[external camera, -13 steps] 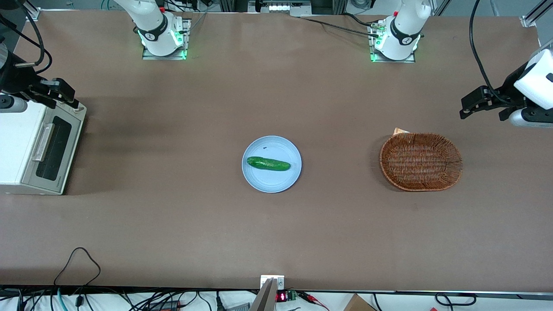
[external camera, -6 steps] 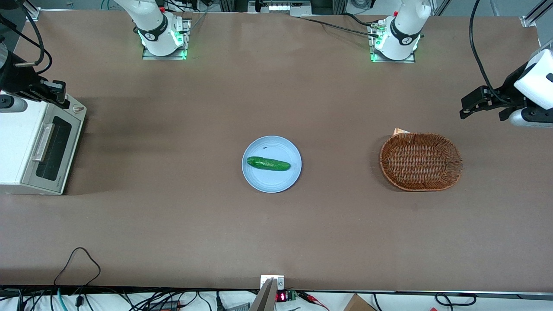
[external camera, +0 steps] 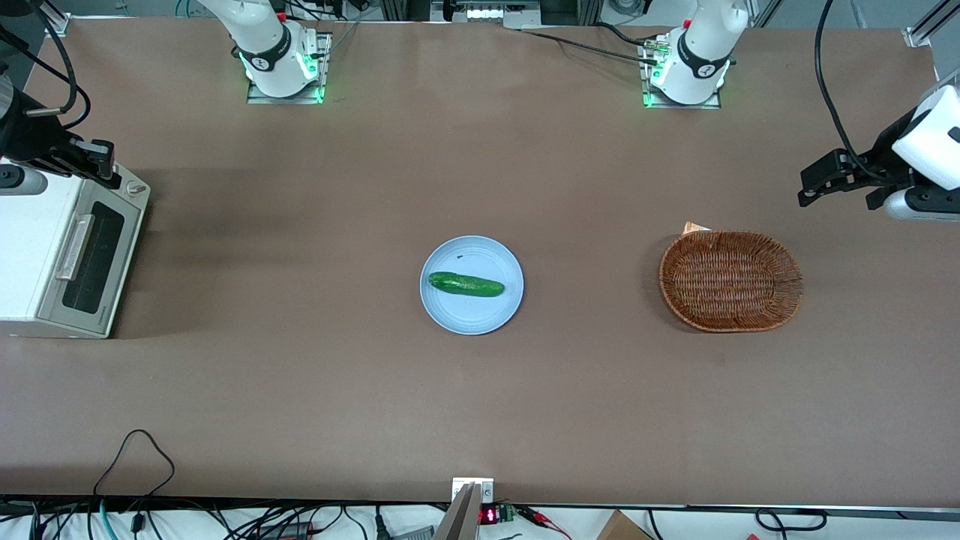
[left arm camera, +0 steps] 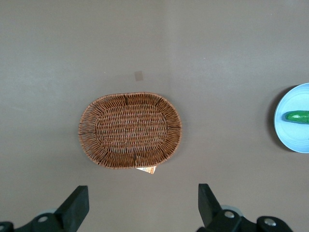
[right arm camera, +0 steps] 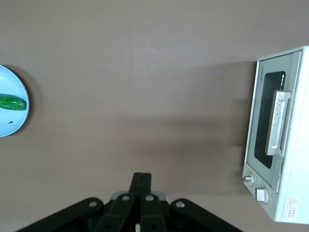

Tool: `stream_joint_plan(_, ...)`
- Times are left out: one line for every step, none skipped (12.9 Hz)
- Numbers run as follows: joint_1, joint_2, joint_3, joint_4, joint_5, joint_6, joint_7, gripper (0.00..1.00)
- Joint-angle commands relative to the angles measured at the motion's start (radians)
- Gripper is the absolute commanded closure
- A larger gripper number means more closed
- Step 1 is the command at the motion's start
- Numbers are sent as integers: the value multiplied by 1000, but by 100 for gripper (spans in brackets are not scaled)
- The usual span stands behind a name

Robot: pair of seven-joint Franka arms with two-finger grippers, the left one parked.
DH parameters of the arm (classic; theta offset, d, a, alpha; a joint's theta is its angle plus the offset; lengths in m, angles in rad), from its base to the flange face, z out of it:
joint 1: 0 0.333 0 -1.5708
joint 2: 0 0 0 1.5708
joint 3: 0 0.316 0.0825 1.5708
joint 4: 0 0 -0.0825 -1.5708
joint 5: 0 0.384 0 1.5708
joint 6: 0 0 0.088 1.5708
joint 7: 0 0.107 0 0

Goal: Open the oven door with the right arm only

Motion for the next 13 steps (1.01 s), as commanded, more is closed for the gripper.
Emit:
stream_joint_plan(-8, 1, -2, 20, 14, -21, -9, 100)
stream_joint_plan(-8, 2, 0, 20, 0, -20, -6, 100)
stream_joint_plan(-4, 2, 0, 20, -21, -18, -4, 100)
stream_joint_plan(-3, 5, 2, 20, -76, -17, -3, 100)
stream_joint_plan(0, 10, 3, 18, -120, -12, -3, 100)
stream_joint_plan(5, 22, 6, 15, -176, -9, -3, 100)
stream_joint_plan(8, 34, 9, 10, -238, -8, -1, 100)
stream_joint_plan(9, 45, 9, -3, -307, 6, 1, 100)
stream_joint_plan(14, 56, 9, -14, -363, 17, -1, 100)
stream_joint_plan(14, 70, 9, -32, -430, 38, 1, 100)
stream_joint_plan(17, 82, 9, -52, -507, 55, 8, 100)
stream_joint_plan(26, 102, 11, -74, -573, 77, 54, 100)
stream_joint_plan(32, 113, 9, -104, -624, 112, 120, 100)
